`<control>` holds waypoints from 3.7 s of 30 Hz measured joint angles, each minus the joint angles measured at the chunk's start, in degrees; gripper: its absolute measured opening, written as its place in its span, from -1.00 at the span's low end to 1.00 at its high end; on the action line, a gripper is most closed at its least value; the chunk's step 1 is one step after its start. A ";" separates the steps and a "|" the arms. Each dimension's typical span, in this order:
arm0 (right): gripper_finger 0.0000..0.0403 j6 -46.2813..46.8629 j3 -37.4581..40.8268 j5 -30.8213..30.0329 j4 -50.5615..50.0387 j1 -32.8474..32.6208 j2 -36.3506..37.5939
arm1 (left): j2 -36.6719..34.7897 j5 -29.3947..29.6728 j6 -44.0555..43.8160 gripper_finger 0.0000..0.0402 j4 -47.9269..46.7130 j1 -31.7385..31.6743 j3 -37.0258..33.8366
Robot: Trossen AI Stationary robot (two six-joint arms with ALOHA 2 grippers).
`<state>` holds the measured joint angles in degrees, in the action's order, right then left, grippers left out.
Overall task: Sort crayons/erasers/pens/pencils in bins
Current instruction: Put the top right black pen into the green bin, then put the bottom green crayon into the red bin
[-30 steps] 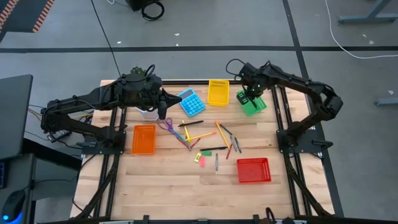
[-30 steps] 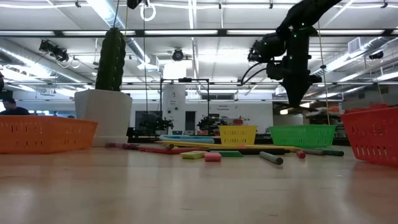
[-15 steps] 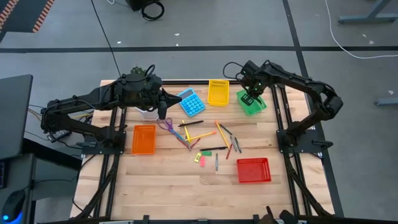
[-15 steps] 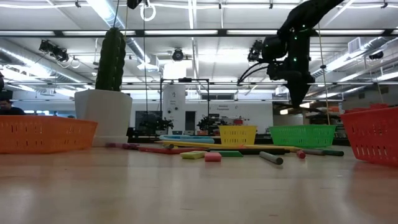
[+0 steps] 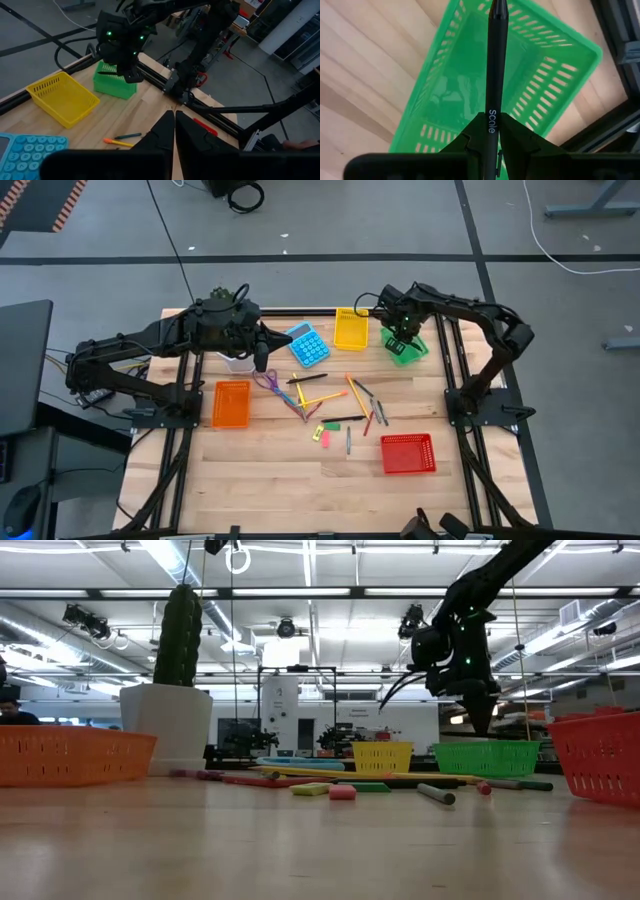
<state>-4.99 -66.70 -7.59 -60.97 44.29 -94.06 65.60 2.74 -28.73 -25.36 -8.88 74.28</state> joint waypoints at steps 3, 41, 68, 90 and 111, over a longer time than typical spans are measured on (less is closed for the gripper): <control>-0.73 -1.46 0.02 0.02 0.18 0.00 -0.09 | 0.00 0.00 -0.24 -0.92 0.00 0.02 0.00; -0.53 15.09 0.02 15.48 0.34 -8.17 2.79 | 0.00 0.21 -0.13 -0.92 0.00 0.07 0.00; -0.53 34.80 0.06 10.55 12.97 -30.95 1.46 | 0.00 0.24 -0.17 -0.89 0.26 0.09 0.00; -0.47 61.29 12.87 22.68 10.13 -35.66 1.44 | 0.00 0.22 -0.61 -0.93 1.11 0.11 0.00; -0.35 78.45 13.73 8.09 14.88 -44.54 1.44 | 0.00 0.20 6.95 -0.89 1.05 0.11 0.00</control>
<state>73.46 -52.97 0.50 -46.09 -0.24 -92.62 65.60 2.94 -21.79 -24.32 -8.77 74.28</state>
